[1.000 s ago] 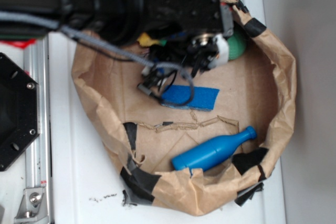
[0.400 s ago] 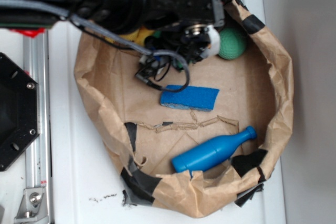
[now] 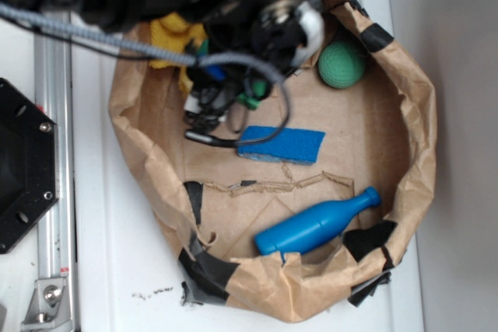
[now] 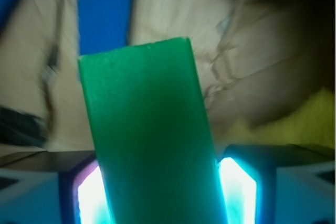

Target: Grab the green block.

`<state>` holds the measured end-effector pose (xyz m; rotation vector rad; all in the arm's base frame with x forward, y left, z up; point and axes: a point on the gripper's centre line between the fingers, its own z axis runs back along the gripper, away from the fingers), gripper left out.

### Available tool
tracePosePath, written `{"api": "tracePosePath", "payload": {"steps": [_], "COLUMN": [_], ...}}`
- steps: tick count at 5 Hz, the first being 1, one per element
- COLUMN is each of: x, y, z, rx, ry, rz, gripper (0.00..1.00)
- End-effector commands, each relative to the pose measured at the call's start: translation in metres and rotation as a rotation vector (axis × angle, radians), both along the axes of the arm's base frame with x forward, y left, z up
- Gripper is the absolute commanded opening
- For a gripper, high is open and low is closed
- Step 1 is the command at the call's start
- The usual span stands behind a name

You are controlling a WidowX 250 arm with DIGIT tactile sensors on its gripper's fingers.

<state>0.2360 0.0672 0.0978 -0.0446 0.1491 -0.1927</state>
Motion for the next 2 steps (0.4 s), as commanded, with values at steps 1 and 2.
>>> {"api": "tracePosePath", "payload": {"steps": [1, 2], "x": [0.041, 0.040], "y": [-0.005, -0.008], "z": [0.033, 0.022], "rx": [-0.065, -0.065], "ry": [0.023, -0.015], "rz": [0.490, 0.631], "gripper": [0.00, 0.00]}}
